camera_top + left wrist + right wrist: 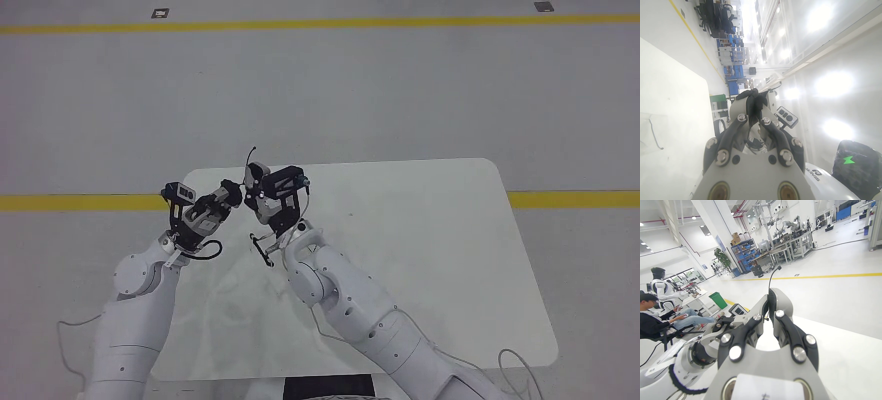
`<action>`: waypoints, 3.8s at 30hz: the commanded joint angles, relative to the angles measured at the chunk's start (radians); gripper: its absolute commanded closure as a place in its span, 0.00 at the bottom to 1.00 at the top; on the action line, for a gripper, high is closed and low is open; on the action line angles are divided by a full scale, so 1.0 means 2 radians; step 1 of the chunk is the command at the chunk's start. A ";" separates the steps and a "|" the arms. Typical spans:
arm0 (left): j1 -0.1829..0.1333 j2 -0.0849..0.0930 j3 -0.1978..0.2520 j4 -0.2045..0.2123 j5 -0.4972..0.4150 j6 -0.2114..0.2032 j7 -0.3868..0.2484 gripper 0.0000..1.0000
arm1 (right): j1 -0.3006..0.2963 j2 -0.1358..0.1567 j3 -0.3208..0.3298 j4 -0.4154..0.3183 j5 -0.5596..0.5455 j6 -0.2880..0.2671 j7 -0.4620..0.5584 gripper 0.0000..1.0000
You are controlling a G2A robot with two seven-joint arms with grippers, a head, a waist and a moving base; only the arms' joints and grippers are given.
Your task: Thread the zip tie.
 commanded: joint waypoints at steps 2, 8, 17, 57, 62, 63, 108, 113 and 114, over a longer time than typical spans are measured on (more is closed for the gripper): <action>-0.001 0.001 0.002 0.000 -0.001 -0.003 0.002 1.00 | 0.001 -0.001 -0.001 0.000 -0.007 0.002 0.002 1.00; -0.003 0.002 0.004 -0.001 0.000 -0.003 0.007 1.00 | -0.001 -0.003 0.000 -0.001 -0.013 0.004 0.002 1.00; -0.003 0.002 0.004 -0.004 0.005 -0.003 0.013 1.00 | -0.005 -0.004 0.007 -0.007 -0.021 0.005 -0.002 1.00; -0.004 -0.007 -0.001 -0.015 0.021 -0.003 0.026 1.00 | -0.005 -0.006 0.010 -0.005 -0.019 0.007 -0.001 1.00; -0.004 -0.007 -0.001 -0.015 0.021 -0.003 0.026 1.00 | -0.005 -0.006 0.010 -0.005 -0.019 0.007 -0.001 1.00; -0.004 -0.007 -0.001 -0.015 0.021 -0.003 0.026 1.00 | -0.005 -0.006 0.010 -0.005 -0.019 0.007 -0.001 1.00; -0.004 -0.007 -0.001 -0.015 0.021 -0.003 0.026 1.00 | -0.008 -0.011 0.013 0.001 -0.041 -0.003 -0.022 1.00; -0.004 -0.007 -0.001 -0.015 0.021 -0.003 0.026 1.00 | -0.006 -0.014 0.013 0.008 -0.042 0.001 -0.026 1.00; -0.004 -0.007 -0.001 -0.015 0.021 -0.003 0.026 1.00 | -0.006 -0.014 0.013 0.009 -0.043 0.002 -0.027 1.00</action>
